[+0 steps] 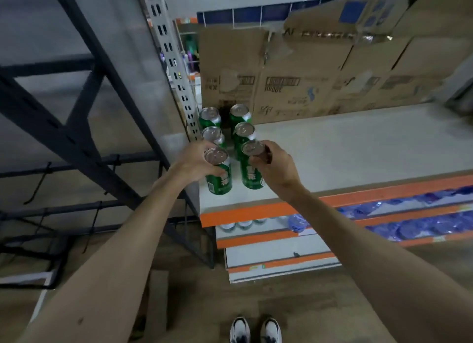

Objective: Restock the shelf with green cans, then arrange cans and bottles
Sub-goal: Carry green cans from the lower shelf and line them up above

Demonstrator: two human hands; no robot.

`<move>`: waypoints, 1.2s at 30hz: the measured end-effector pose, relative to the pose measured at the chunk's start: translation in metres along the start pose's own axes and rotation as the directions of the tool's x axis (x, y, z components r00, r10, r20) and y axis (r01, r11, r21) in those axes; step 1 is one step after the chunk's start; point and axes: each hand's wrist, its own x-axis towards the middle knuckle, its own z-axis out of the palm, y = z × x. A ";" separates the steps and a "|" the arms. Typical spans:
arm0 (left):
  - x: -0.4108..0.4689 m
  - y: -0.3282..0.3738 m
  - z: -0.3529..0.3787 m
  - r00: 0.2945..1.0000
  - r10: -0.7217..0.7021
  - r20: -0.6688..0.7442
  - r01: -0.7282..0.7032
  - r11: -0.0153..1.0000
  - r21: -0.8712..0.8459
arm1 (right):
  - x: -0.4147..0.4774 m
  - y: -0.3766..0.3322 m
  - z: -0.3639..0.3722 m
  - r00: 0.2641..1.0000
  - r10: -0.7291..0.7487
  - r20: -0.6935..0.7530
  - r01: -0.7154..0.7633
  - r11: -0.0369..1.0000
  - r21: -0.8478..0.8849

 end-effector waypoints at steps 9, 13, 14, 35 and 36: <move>0.015 -0.026 0.024 0.995 0.094 -0.042 -0.097 0.993 -0.072 | 0.010 0.031 0.031 1.000 -0.015 -0.019 0.017 0.994 0.107; 0.012 -0.029 0.025 0.995 0.100 0.001 -0.100 0.993 -0.055 | 0.004 0.036 0.030 0.999 -0.035 0.038 0.029 0.990 0.141; 0.009 -0.029 0.025 0.995 0.097 0.005 -0.096 0.993 -0.064 | 0.003 0.036 0.028 0.998 -0.039 0.051 0.032 0.991 0.133; -0.004 -0.021 0.014 0.987 0.141 -0.075 -0.141 0.990 -0.001 | 0.018 0.022 0.014 0.982 -0.143 0.128 0.156 0.982 -0.103; -0.004 -0.022 0.014 0.987 0.143 -0.073 -0.143 0.990 -0.002 | 0.017 0.021 0.014 0.983 -0.140 0.118 0.151 0.984 -0.092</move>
